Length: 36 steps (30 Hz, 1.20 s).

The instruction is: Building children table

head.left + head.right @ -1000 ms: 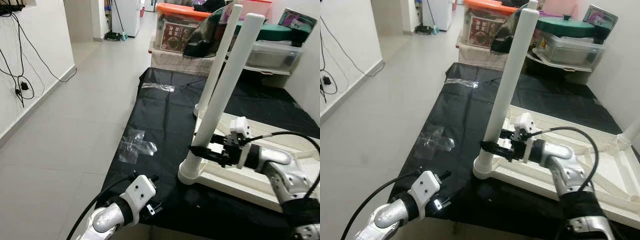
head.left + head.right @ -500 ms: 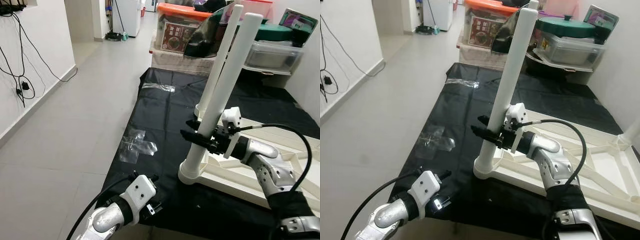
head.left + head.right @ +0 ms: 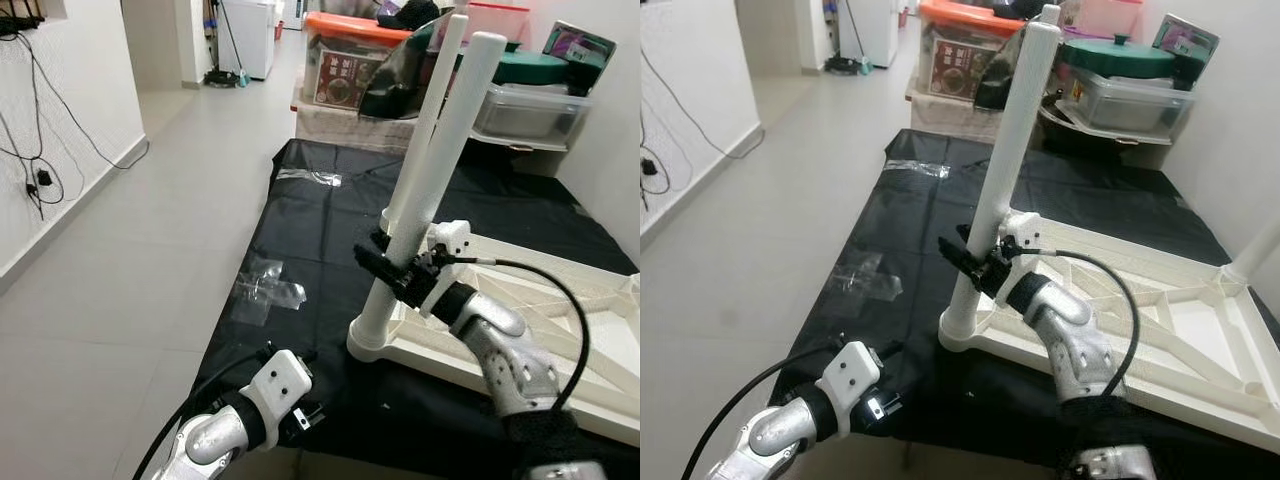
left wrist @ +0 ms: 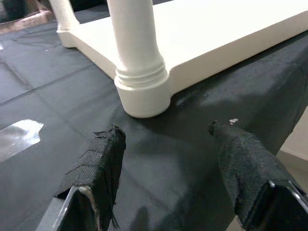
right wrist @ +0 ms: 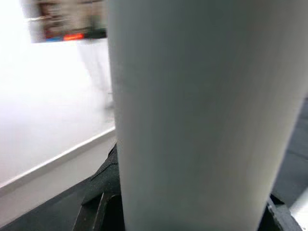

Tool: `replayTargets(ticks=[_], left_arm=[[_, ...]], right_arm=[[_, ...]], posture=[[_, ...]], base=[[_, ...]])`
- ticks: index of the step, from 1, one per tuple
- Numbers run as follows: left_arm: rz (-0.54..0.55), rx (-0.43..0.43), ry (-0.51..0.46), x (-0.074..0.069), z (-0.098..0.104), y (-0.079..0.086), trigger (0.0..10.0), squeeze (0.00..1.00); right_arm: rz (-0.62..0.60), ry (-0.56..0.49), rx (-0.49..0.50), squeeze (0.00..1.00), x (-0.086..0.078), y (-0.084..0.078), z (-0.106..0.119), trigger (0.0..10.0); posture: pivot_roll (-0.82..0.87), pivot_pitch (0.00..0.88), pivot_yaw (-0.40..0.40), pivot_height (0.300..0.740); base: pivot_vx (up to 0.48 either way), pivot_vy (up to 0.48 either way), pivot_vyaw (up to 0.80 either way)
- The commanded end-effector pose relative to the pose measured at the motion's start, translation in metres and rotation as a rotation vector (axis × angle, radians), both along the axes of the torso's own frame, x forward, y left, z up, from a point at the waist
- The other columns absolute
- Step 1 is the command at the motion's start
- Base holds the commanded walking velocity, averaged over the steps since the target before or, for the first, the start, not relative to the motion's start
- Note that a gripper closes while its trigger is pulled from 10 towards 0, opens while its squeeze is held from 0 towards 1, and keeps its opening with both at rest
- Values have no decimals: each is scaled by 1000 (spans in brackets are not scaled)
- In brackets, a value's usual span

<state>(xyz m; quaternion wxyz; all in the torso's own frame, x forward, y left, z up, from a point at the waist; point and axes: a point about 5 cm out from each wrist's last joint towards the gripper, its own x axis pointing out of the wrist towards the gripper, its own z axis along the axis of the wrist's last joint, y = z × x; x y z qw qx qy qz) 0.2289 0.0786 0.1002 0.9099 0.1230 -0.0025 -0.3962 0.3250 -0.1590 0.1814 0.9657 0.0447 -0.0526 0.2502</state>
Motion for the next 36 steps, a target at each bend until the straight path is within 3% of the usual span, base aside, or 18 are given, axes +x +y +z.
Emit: replayTargets(ticks=[1, 2, 6, 7, 9, 13, 14, 15, 17, 18, 19, 23, 24, 28, 30, 32, 33, 36], left_arm=[[-7, 13, 10, 1, -3, 1, 10000, 0], [-4, 10, 9, 1, -3, 1, 10000, 0], [2, 6, 4, 4, -1, 1, 10000, 0], [2, 6, 4, 4, -1, 1, 10000, 0], [4, 7, 1, 5, -1, 1, 10000, 0], [5, 8, 0, 5, -1, 1, 10000, 0], [6, 9, -1, 6, -1, 1, 10000, 0], [6, 10, -1, 6, 0, 1, 10000, 0], [6, 10, -1, 6, 0, 1, 10000, 0], [7, 10, -2, 6, 0, 0, 10000, 0], [8, 10, -2, 6, 0, 0, 10000, 0], [9, 9, -1, 6, 0, 0, 10000, 0], [10, 8, -1, 6, -1, 0, 10000, 0], [9, 7, -1, 6, -1, 0, 10000, 0], [7, 6, 0, 7, -1, -1, 10000, 0], [6, 6, 0, 7, -1, -1, 10000, 0], [3, 6, -1, 7, -2, -2, 10000, 0], [2, 7, -1, 8, -2, -2, 10000, 0]], right_arm=[[-231, 49, 14, 0, 0, -22, -8, 0], [-377, 87, 29, 0, -2, -26, -13, 0], [-700, 172, 59, 0, -14, -35, -25, 0], [-700, 172, 59, 0, -14, -35, -25, 0], [-898, 266, 131, 0, -25, -26, -35, 0], [-932, 290, 164, 0, -27, -17, -37, 0], [-904, 301, 181, 0, -24, -4, -38, 4275], [-855, 295, 186, 0, -22, 7, -37, 10000], [-855, 295, 186, 0, -22, 7, -37, 10000], [-781, 284, 194, 337, -20, 16, -36, 10000], [-715, 271, 191, 1000, -20, 23, -35, 10000], [-678, 263, 189, 1000, -20, 26, -35, 10000], [-586, 236, 193, 0, -17, 22, -35, 10000], [-499, 195, 166, 0, -12, 10, -33, 10000], [-318, 132, 97, 0, -2, -21, -22, 10000], [-262, 119, 74, 0, 0, -29, -16, 10000], [-66, 120, 60, 0, 5, -37, -4, 10000], [-1, 122, 49, 0, 6, -38, 0, 10000]], posture=[[149, 0, -116, 740], [145, 0, -114, 740], [142, 0, -111, 740], [142, 0, -111, 740], [146, 0, -114, 740], [147, 0, -112, 740], [148, 0, -114, 740], [151, 0, -118, 740], [151, 0, -118, 740], [151, 0, -119, 740], [151, 0, -119, 740], [151, 0, -119, 740], [147, 0, -119, 740], [145, 0, -119, 740], [144, 0, -119, 740], [144, 0, -119, 740], [148, 0, -121, 740], [148, 0, -121, 740]], base=[[0, 0, 0], [0, 0, 0], [0, 0, 0], [0, 0, 0], [0, 0, 0], [0, 0, 0], [0, 0, 0], [0, 0, 0], [0, 0, 0], [0, 0, 0], [0, 0, 0], [0, 0, 0], [0, 0, 0], [0, 0, 0], [0, 0, 0], [0, 0, 0], [0, 0, 0], [0, 0, 0]])
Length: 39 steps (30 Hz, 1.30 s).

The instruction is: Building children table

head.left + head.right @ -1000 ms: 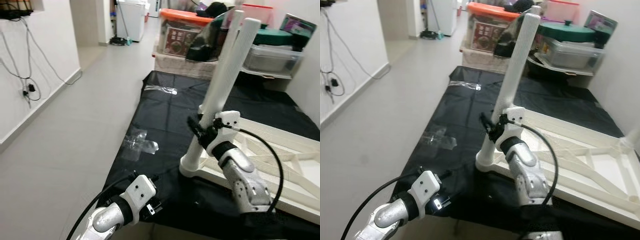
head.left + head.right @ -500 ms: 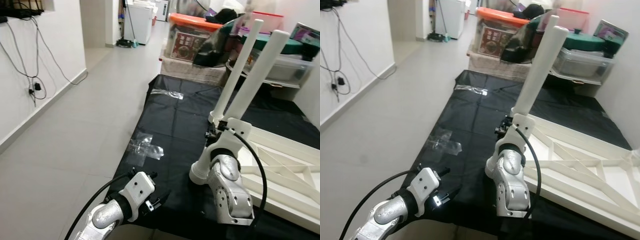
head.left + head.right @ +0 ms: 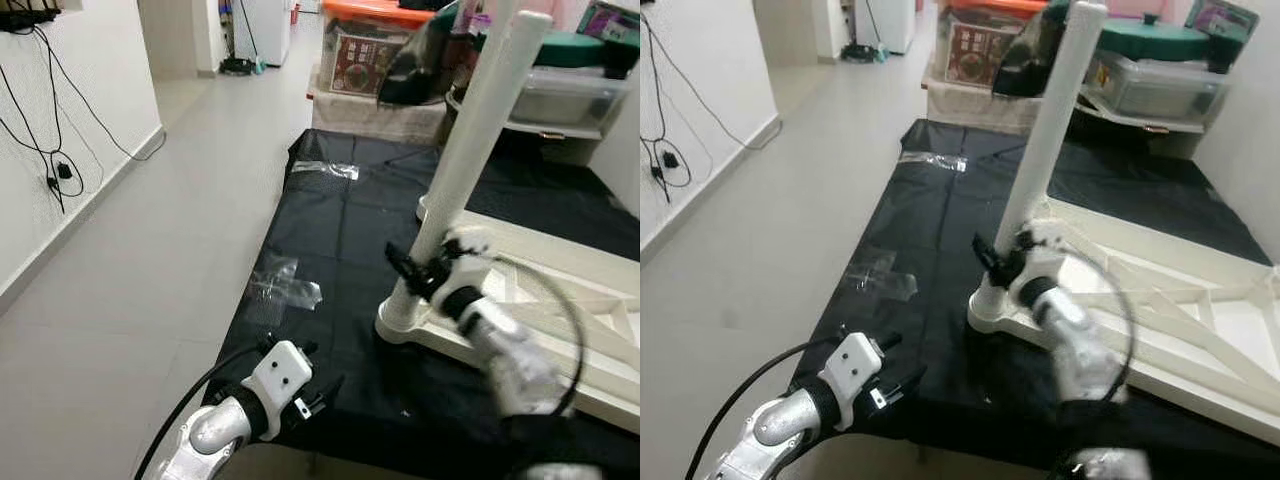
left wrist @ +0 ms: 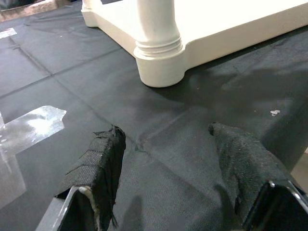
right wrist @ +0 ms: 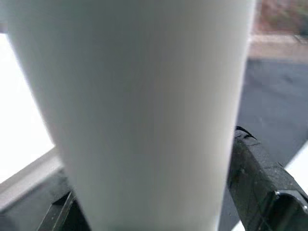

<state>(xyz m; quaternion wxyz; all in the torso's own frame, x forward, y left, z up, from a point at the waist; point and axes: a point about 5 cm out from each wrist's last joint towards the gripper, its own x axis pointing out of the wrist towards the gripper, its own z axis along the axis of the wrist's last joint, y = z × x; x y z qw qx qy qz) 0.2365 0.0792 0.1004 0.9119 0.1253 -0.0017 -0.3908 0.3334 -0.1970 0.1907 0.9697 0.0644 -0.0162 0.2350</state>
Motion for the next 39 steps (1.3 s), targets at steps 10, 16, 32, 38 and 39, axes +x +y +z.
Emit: replayTargets(ticks=[10, 16, 32, 38, 39], left_arm=[[-7, 10, -11, 0, -1, -3, 10000, 0], [-6, 12, -14, -1, -1, -3, 10000, 0], [-4, 3, -10, -3, -1, -3, 10000, 0], [10, -7, -14, 0, 1, -3, 10000, 0], [10, -7, -14, 0, 1, -3, 10000, 0]], right_arm=[[496, 54, -26, 0, 17, 18, 11, 10000], [634, 45, -5, 0, 20, 31, 15, 10000], [148, -7, 6, 0, 32, 28, 4, 0], [-541, 66, -9, 0, 18, -4, -12, 0], [-541, 66, -9, 0, 18, -4, -12, 0]], posture=[[179, 0, -141, 740], [187, 0, -147, 740], [169, 0, -139, 740], [153, 0, -129, 740], [153, 0, -129, 740]], base=[[0, 0, 0], [0, 0, 0], [0, 0, 0], [0, 0, 0], [0, 0, 0]])
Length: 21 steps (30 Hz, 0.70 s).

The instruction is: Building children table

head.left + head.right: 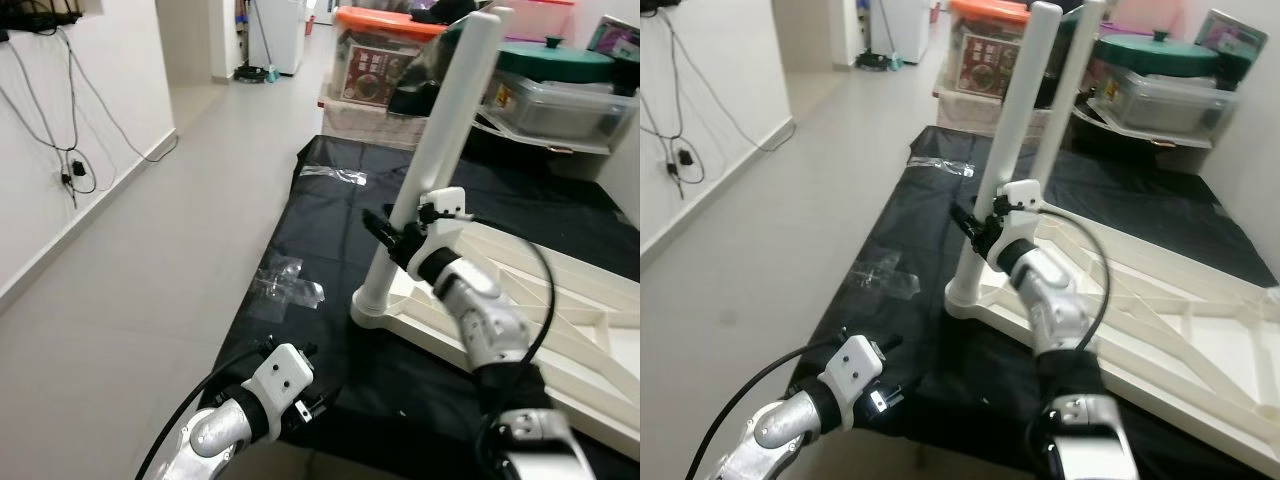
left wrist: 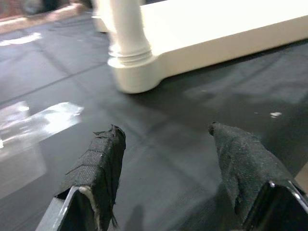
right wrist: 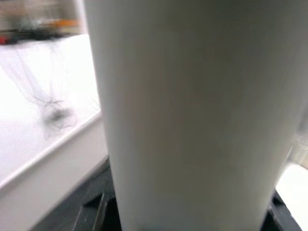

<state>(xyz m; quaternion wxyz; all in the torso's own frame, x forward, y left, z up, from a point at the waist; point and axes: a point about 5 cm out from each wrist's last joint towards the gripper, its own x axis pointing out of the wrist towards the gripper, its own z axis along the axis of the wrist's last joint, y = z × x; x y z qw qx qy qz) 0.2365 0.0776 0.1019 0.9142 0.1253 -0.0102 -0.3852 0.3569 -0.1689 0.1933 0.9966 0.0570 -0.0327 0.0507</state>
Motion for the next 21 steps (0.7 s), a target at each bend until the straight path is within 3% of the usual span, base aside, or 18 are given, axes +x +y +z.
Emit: replayTargets(ticks=[1, 2, 3, 4, 5, 7, 9, 10, 11, 12, 13, 14, 16, 17, 18, 19, 20, 21], left_arm=[[4, -2, 0, 2, -1, -1, 10000, 0], [4, -2, 0, 2, -1, -1, 10000, 0], [6, -4, -2, 3, 0, -2, 10000, 0], [6, -4, -2, 3, 0, -2, 10000, 0], [5, -3, -3, 4, 0, -2, 10000, 0], [3, -2, -4, 4, -1, -3, 10000, 0], [3, -2, -4, 4, -1, -3, 10000, 0], [1, -1, -4, 4, -1, -3, 10000, 0], [1, -1, -4, 4, -1, -3, 10000, 0], [0, 0, -3, 4, -2, -3, 10000, 0], [0, 0, -3, 4, -2, -3, 10000, 0], [-3, 1, -1, 4, -3, -3, 10000, 0], [-3, 1, -1, 4, -3, -3, 10000, 0], [-5, 2, 1, 4, -4, -4, 10000, 0], [-7, 2, 3, 4, -4, -4, 10000, 0], [-7, 2, 3, 4, -4, -4, 10000, 0], [-8, 2, 4, 4, -5, -4, 10000, 0], [-10, 2, 5, 4, -5, -5, 10000, 0]], right_arm=[[-381, 101, 42, 0, -18, -41, -21, 0], [-381, 101, 42, 0, -18, -41, -21, 0], [-523, 121, 72, 0, -29, -44, -26, 0], [-523, 121, 72, 0, -29, -44, -26, 0], [-560, 123, 110, 0, -34, -32, -28, 0], [-569, 122, 135, 0, -36, -22, -29, 0], [-569, 122, 135, 0, -36, -22, -29, 0], [-488, 103, 140, 0, -33, -6, -29, 10000], [-488, 103, 140, 0, -33, -6, -29, 10000], [-374, 67, 143, 1000, -30, 8, -30, 10000], [-374, 67, 143, 1000, -30, 8, -30, 10000], [-245, 36, 143, 1000, -27, 14, -33, 10000], [-245, 36, 143, 1000, -27, 14, -33, 10000], [-110, 10, 135, 0, -25, 15, -36, 10000], [26, 12, 158, 0, -24, 11, -39, 10000], [26, 12, 158, 0, -24, 11, -39, 10000], [108, 16, 179, 0, -25, 8, -41, 10000], [269, 32, 152, 0, -27, 1, -40, 10000]], posture=[[156, 0, -130, 740], [156, 0, -130, 740], [156, 0, -130, 740], [156, 0, -130, 740], [154, 0, -128, 740], [155, 0, -127, 740], [155, 0, -127, 740], [157, 0, -125, 740], [157, 0, -125, 740], [151, 0, -125, 740], [151, 0, -125, 740], [150, 0, -125, 740], [150, 0, -125, 740], [150, 0, -126, 740], [146, 0, -120, 740], [146, 0, -120, 740], [146, 0, -120, 740], [142, 0, -117, 740]], base=[[0, 0, 0], [0, 0, 0], [0, 0, 0], [0, 0, 0], [0, 0, 0], [0, 0, 0], [0, 0, 0], [0, 0, 0], [0, 0, 0], [0, 0, 0], [0, 0, 0], [0, 0, 0], [0, 0, 0], [0, 0, 0], [0, 0, 0], [0, 0, 0], [0, 0, 0], [0, 0, 0]])
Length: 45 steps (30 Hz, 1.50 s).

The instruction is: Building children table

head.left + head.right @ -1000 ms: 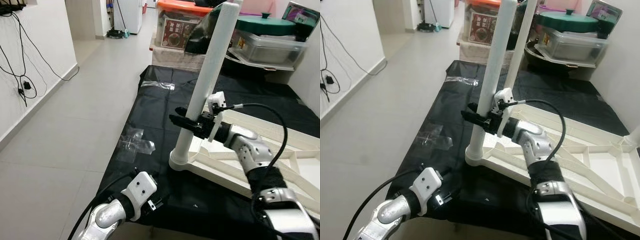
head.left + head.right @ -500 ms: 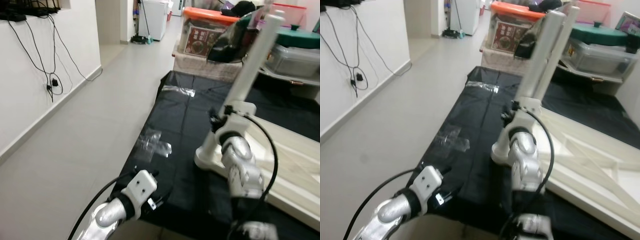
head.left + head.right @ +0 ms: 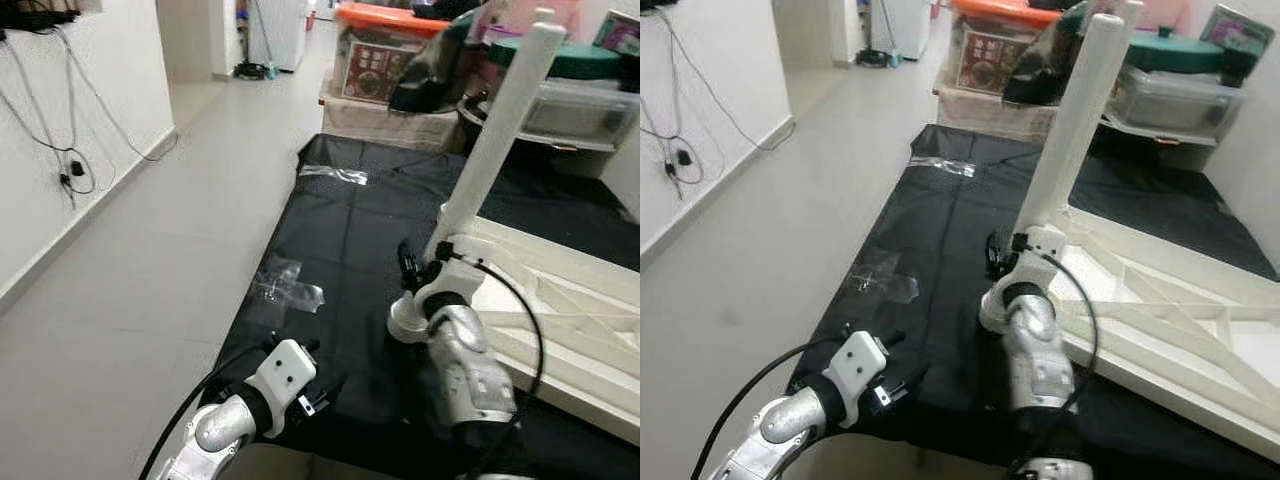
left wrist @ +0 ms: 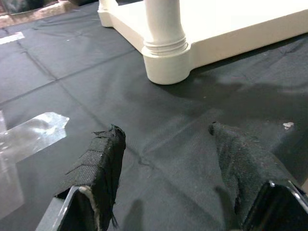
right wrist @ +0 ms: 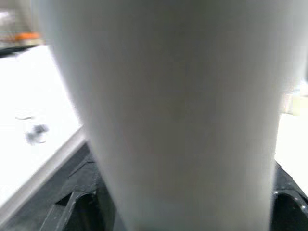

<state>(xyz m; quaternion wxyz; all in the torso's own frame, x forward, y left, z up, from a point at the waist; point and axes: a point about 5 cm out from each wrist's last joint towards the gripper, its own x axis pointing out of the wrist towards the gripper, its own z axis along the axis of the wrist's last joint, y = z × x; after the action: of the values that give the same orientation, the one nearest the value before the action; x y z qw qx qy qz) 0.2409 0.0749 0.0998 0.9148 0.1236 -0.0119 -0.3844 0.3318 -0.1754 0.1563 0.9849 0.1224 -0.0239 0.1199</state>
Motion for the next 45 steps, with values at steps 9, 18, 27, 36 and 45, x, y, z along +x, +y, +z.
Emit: replayTargets(ticks=[9, 18, 27, 36, 45], left_arm=[[-20, 9, 0, 2, -3, -4, 10000, 0], [-2, 12, -11, 1, -3, -3, 10000, 0], [-7, 13, -9, 0, -3, -2, 10000, 0], [-11, 9, -2, 0, -3, -2, 10000, 0], [-17, 10, 0, 1, -3, -2, 10000, 0]], right_arm=[[685, 58, -124, 0, -6, -11, 17, 10000], [946, 46, -198, 0, 14, 9, 24, 9608], [895, -2, -203, 0, 12, 13, 20, 0], [157, -13, -184, 0, 22, -9, 15, 0], [-688, 141, -75, 0, -13, -20, 1, 0]], posture=[[160, 0, -129, 740], [196, 0, -149, 740], [192, 0, -143, 740], [166, 0, -125, 740], [167, 0, -130, 740]], base=[[0, 0, 0], [0, 0, 0], [0, 0, 0], [0, 0, 0], [0, 0, 0]])
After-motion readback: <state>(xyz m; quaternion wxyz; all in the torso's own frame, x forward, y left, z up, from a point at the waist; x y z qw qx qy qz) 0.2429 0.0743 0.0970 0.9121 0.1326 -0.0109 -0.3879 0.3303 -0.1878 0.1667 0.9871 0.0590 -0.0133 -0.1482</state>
